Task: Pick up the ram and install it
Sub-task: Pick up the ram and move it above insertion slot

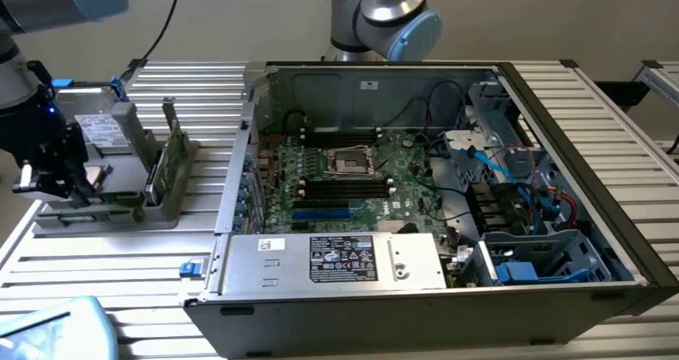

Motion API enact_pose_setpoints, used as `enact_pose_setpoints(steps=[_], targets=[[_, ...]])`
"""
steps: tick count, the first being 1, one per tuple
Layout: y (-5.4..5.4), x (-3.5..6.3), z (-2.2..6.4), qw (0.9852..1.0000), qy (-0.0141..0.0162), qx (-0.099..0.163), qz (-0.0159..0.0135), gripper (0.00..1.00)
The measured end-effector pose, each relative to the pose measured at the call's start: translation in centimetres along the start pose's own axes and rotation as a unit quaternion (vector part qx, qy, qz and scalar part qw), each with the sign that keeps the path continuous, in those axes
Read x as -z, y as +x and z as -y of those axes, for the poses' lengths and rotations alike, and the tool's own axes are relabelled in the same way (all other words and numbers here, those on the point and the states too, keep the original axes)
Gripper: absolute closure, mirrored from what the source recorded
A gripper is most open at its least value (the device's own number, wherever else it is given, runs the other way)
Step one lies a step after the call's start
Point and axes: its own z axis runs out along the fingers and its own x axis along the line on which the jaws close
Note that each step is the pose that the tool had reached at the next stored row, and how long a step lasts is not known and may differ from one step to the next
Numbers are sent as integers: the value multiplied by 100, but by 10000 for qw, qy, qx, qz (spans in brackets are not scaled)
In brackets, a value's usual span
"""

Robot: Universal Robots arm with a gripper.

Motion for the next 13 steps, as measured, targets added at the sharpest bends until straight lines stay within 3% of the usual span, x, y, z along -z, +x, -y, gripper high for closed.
enact_pose_setpoints(steps=[13], targets=[[-14,-236,-15,10000,0,2,0,69]])
